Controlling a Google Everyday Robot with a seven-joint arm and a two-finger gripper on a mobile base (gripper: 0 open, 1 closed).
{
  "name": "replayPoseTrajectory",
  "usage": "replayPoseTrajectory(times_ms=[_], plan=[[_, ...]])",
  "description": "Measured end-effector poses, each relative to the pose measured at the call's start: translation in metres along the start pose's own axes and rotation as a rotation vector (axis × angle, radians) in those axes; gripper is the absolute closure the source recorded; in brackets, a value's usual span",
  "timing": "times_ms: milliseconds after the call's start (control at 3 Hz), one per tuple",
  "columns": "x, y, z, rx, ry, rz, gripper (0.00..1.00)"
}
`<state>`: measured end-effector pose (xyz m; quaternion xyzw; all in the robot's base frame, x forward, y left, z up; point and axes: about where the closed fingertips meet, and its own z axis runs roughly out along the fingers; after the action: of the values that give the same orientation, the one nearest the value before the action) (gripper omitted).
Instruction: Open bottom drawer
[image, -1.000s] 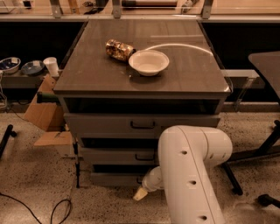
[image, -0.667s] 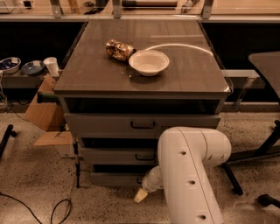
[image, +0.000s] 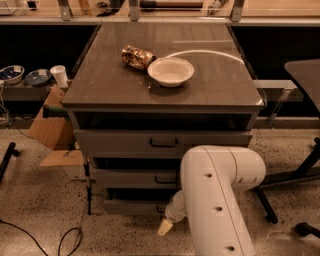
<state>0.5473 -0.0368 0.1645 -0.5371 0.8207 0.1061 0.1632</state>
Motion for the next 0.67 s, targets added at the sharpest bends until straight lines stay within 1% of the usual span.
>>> replayPoseTrajectory(times_ms=[333, 667], plan=[[0.0159, 0.0108, -0.006, -0.019, 0.022, -0.009, 0.0], [0.0155, 0.0111, -0.0065, -0.02, 0.022, -0.01, 0.0]])
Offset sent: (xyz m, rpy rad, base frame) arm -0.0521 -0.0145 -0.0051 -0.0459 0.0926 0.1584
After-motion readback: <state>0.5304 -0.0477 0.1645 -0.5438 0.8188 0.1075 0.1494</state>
